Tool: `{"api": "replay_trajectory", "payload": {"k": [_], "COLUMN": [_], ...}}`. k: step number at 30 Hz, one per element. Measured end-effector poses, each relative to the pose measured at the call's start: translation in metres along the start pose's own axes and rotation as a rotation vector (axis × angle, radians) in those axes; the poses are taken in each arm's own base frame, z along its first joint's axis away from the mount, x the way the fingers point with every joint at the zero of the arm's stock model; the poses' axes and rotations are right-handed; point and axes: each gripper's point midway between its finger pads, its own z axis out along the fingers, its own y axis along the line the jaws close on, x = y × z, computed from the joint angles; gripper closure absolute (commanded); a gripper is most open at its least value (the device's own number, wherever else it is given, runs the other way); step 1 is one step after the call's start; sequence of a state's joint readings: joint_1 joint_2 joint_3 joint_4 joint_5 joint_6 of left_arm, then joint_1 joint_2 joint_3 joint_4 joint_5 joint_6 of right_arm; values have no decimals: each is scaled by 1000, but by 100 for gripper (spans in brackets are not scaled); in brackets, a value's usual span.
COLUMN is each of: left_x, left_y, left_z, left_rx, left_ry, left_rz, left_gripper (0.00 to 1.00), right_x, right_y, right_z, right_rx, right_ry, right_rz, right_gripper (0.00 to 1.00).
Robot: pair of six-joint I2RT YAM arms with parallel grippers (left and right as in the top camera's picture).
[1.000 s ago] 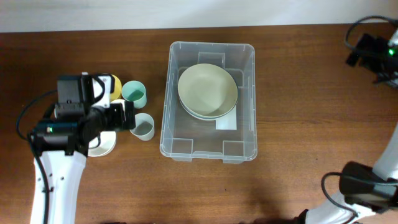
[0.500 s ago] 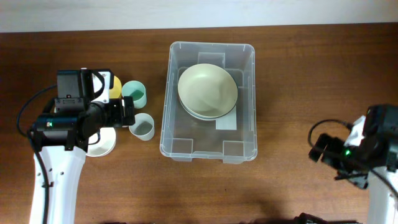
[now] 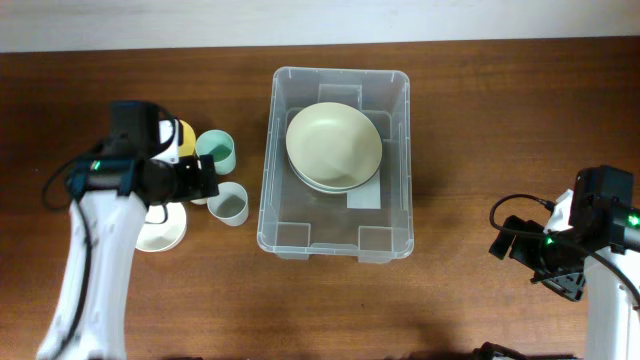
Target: Pack container
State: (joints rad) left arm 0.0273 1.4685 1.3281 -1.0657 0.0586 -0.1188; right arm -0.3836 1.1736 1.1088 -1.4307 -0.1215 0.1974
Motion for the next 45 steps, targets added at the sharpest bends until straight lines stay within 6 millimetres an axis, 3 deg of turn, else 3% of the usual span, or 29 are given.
{"api": "replay_trajectory", "payload": {"k": [5,8,12,17,29,38,42,44,45], "left_x": [17,26,36,45,53,63,52,34,19], "left_y": [-7,-8,-7,-9,-11,-9,-7,-10,-16], "left_z": [59,80,103,115,112,104,76,41,12], "left_rx": [44,48,43,39,38,21,-3,5,20], "left_ry": [198,275,347,397,434,485,452,361,268], "left_rz": [-67,-96,-119,-124,-136,-142,-136,-125,-108], "left_gripper": [11,11,23,45,97,99,99,99,99], "right_x": [0,0,0,0,-1,-1,-1,-1,-2], "right_y": [0,0,0,0,0,0,0,0,0], "right_z": [0,0,0,0,0,0,0,0,0], "right_rx": [0,0,0,0,-1,-1,-1,-1,-2], "right_ry": [0,0,0,-1,-4,-4,-4,-5,-9], "right_rz": [-11,-14,-14,-14,-18,-18,-19,-19,-20], "right_gripper": [1,1,1,1,1,1,1,1,1]}}
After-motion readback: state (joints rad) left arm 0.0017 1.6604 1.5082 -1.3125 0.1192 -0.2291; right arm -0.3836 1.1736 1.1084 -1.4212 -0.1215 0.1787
